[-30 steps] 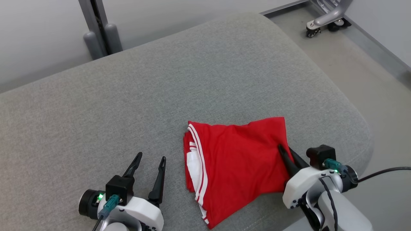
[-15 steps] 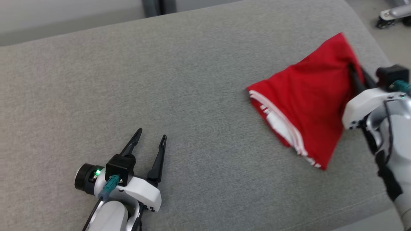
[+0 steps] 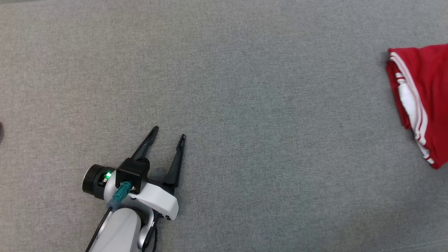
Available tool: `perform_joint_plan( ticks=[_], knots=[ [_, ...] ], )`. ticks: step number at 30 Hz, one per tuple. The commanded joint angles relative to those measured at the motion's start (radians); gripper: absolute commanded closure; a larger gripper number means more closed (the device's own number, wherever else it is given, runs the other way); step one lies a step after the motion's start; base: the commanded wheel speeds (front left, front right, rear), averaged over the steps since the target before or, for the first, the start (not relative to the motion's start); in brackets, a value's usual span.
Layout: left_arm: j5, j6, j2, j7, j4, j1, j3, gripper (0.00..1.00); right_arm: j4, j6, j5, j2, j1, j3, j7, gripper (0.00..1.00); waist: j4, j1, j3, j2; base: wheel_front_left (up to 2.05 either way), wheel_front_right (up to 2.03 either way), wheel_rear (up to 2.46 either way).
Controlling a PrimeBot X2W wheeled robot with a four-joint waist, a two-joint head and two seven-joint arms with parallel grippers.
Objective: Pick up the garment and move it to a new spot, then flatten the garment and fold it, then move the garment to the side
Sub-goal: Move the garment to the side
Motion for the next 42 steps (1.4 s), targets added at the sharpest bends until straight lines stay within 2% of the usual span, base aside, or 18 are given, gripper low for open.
perform_joint_plan(
  ticks=[1,2,5,9,12,13,18,24,34,42],
  knots=[
    [0.004,-0.001,0.010,0.001,0.015,-0.005,0.005,0.00,-0.023,-0.001,-0.037,-0.012,0.018,-0.049,-0.002,0.65,0.004,0.0000,0.004,0.0000,0.00,0.00,0.00],
    [0.004,0.000,0.010,0.001,0.016,-0.007,0.006,0.00,-0.039,-0.001,-0.067,-0.009,0.023,-0.086,-0.001,0.00,0.004,0.0000,0.004,0.0000,0.00,0.00,0.00],
    [0.003,0.003,0.010,0.001,0.019,-0.016,0.010,0.00,-0.085,-0.001,-0.147,0.032,0.032,-0.189,-0.001,0.00,0.003,0.0000,0.003,0.0000,0.00,0.00,0.00],
    [-0.004,0.011,0.010,0.001,0.021,-0.017,0.019,0.00,-0.128,-0.001,-0.199,0.085,-0.001,-0.231,-0.019,0.00,0.000,0.0000,-0.006,0.0000,0.00,0.00,0.00],
    [-0.010,0.021,0.009,0.001,0.019,-0.006,0.031,0.00,-0.200,-0.001,-0.145,0.162,-0.016,-0.156,-0.020,0.00,0.002,0.0000,-0.026,0.0000,0.00,0.00,0.00],
    [-0.019,0.028,0.008,0.001,0.017,0.004,0.043,0.00,-0.259,-0.001,-0.087,0.207,0.020,-0.078,-0.019,0.00,0.003,0.0000,-0.042,0.0000,0.00,0.00,0.00],
    [-0.043,0.046,0.007,0.000,0.010,0.028,0.074,0.00,-0.399,-0.001,0.066,0.280,0.144,0.105,-0.019,0.00,0.019,0.0000,-0.098,0.0000,0.00,0.00,0.00],
    [-0.064,0.064,0.007,0.000,0.005,0.069,0.108,0.00,-0.496,-0.001,0.197,0.323,0.324,0.253,-0.019,0.00,0.043,0.0000,-0.170,0.0000,0.00,0.00,0.00],
    [-0.091,0.075,0.006,0.000,0.017,0.135,0.141,0.00,-0.556,-0.001,0.281,0.361,0.540,0.384,-0.020,0.00,0.085,0.0000,-0.276,0.0000,0.00,0.00,0.00],
    [-0.086,0.079,0.006,0.000,0.028,0.211,0.166,0.00,-0.604,-0.001,0.341,0.362,0.673,0.455,-0.020,0.00,0.109,0.0000,-0.371,0.0000,0.00,0.00,0.00]
  ],
)
